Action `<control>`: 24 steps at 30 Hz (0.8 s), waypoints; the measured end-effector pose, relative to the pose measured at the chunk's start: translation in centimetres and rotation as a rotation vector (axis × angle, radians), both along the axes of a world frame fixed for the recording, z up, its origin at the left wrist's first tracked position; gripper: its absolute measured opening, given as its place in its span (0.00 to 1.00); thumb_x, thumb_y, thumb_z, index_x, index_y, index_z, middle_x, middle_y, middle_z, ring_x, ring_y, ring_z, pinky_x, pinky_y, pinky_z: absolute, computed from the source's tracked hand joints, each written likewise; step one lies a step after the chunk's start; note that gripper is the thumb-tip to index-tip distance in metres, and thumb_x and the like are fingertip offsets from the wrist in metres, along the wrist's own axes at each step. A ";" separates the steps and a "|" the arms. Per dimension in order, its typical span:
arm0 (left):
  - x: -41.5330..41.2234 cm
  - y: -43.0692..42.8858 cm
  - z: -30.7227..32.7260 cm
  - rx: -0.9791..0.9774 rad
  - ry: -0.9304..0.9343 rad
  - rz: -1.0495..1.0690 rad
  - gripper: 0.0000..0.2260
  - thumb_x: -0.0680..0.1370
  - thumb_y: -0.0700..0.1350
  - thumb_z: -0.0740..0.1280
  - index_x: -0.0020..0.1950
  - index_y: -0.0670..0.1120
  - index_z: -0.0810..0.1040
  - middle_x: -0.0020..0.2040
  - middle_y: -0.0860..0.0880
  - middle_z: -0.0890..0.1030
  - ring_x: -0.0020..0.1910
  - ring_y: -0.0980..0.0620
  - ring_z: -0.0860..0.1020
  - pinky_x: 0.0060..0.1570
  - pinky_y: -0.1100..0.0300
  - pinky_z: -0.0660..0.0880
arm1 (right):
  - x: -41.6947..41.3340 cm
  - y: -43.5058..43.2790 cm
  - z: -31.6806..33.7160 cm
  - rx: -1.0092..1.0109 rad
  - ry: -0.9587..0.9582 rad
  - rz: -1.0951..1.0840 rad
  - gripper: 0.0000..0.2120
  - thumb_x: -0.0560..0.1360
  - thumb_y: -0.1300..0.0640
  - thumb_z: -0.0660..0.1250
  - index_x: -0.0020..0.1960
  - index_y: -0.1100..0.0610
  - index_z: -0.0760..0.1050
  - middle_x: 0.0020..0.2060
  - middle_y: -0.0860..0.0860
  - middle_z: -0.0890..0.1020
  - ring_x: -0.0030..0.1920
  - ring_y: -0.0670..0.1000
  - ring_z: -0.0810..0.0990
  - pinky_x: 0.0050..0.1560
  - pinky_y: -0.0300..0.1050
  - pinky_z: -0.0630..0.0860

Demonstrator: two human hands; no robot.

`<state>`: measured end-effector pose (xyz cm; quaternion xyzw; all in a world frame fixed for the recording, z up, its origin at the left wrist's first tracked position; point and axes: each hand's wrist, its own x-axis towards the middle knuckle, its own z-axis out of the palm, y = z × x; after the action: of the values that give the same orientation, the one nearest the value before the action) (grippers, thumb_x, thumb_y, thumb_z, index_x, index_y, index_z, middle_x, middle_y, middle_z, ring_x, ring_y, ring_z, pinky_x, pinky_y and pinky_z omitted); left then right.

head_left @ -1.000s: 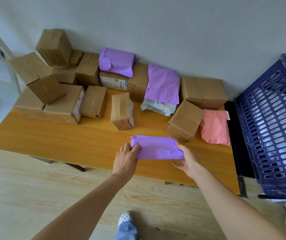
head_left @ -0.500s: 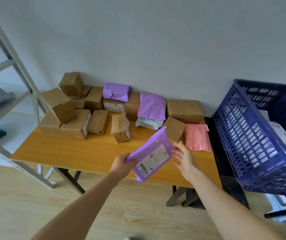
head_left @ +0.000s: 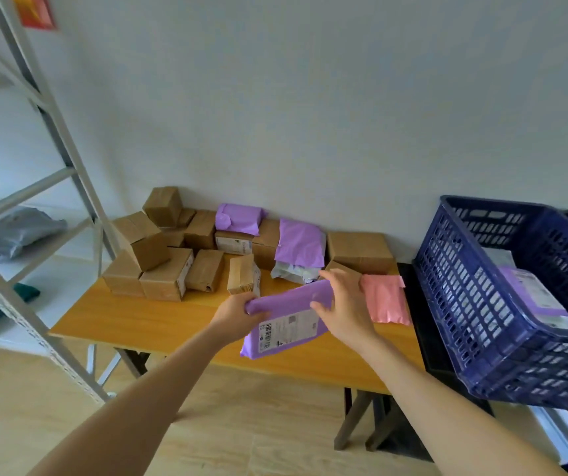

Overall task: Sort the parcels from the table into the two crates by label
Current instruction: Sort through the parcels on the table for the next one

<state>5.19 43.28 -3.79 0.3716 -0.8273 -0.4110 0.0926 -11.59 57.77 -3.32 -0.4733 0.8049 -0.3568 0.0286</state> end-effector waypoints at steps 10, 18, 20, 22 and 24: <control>-0.4 -3.9 3.9 -0.355 -0.058 -0.324 0.08 0.74 0.49 0.72 0.46 0.45 0.77 0.44 0.46 0.80 0.45 0.48 0.76 0.43 0.54 0.73 | 3.5 -3.9 2.0 0.225 -0.095 0.168 0.22 0.75 0.62 0.68 0.68 0.52 0.71 0.61 0.49 0.79 0.60 0.49 0.77 0.61 0.48 0.74; 2.1 -7.4 5.1 -0.405 0.011 -0.262 0.16 0.75 0.48 0.71 0.62 0.54 0.74 0.51 0.50 0.74 0.53 0.49 0.73 0.52 0.55 0.74 | 6.0 -6.8 1.8 0.149 -0.208 0.091 0.20 0.75 0.63 0.68 0.65 0.51 0.71 0.53 0.48 0.81 0.55 0.50 0.79 0.57 0.48 0.75; 3.0 -8.3 5.1 -0.374 0.036 -0.192 0.23 0.75 0.43 0.70 0.69 0.55 0.70 0.55 0.49 0.72 0.53 0.50 0.73 0.52 0.57 0.74 | 6.5 -7.0 1.8 0.101 -0.302 0.054 0.20 0.75 0.65 0.67 0.65 0.53 0.71 0.50 0.44 0.80 0.53 0.47 0.78 0.53 0.39 0.74; 4.0 -9.1 4.9 -0.326 0.050 -0.123 0.27 0.75 0.38 0.68 0.72 0.54 0.66 0.55 0.48 0.73 0.47 0.53 0.72 0.42 0.65 0.72 | 7.0 -6.8 1.6 0.022 -0.449 -0.014 0.20 0.75 0.68 0.67 0.64 0.55 0.71 0.46 0.42 0.78 0.49 0.46 0.77 0.45 0.33 0.72; 5.0 -9.7 4.4 -0.277 0.041 -0.064 0.28 0.74 0.39 0.69 0.72 0.51 0.65 0.55 0.47 0.74 0.43 0.56 0.71 0.33 0.70 0.65 | 7.4 -6.6 1.4 -0.101 -0.575 -0.101 0.21 0.75 0.69 0.67 0.65 0.57 0.70 0.46 0.46 0.78 0.49 0.50 0.78 0.43 0.35 0.73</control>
<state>10.18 33.56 0.62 0.3200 -0.8855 -0.3033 0.1468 -4.17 51.13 -1.95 -0.3128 0.7676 -0.5167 0.2144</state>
